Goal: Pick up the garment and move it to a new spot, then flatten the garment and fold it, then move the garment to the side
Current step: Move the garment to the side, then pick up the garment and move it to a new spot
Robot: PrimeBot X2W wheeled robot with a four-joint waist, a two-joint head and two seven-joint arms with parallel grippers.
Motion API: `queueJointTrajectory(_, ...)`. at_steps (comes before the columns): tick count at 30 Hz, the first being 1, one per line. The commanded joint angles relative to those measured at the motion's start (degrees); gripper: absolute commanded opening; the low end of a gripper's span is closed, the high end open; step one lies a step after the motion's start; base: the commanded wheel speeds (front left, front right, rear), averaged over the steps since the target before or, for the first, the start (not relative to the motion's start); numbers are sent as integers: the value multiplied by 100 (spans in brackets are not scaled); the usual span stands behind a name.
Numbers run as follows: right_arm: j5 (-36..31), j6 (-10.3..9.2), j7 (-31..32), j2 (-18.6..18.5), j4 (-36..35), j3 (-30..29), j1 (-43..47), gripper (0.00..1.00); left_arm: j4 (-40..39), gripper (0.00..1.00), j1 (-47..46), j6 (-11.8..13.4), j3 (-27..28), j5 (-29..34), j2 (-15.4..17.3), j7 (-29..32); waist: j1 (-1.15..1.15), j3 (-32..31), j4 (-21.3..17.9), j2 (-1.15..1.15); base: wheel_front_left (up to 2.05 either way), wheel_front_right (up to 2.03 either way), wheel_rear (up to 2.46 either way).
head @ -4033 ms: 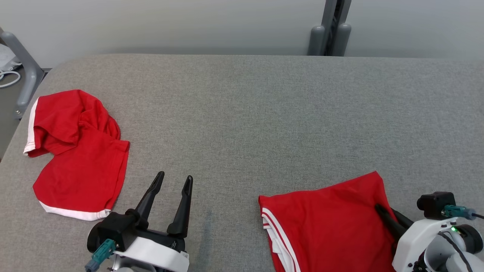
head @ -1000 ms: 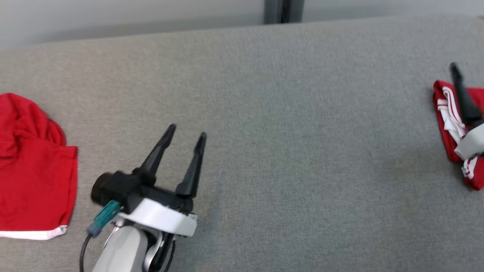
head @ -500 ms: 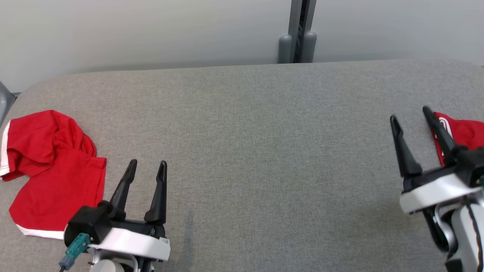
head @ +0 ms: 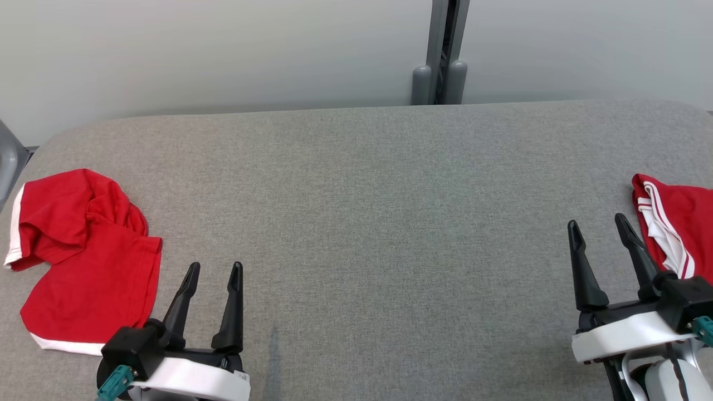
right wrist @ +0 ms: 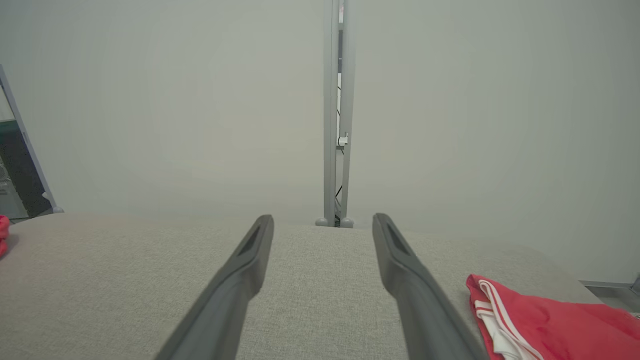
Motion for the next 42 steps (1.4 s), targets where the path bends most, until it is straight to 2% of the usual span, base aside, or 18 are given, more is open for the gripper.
queueJointTrajectory(1,35,-2,-31,28,-36,-14,61,100,-16,100,42,32,9,3,22,6,0,-1,-4,0,0,0,0)
queueJointTrajectory(14,-120,-2,-32,114,-97,28,38,100,-46,100,-51,93,-29,-56,20,6,0,35,0,0,0,0,0)
queueJointTrajectory(42,12,-2,-32,83,-16,80,-43,100,31,100,-68,110,-81,-16,20,6,0,24,-28,0,0,0,0)
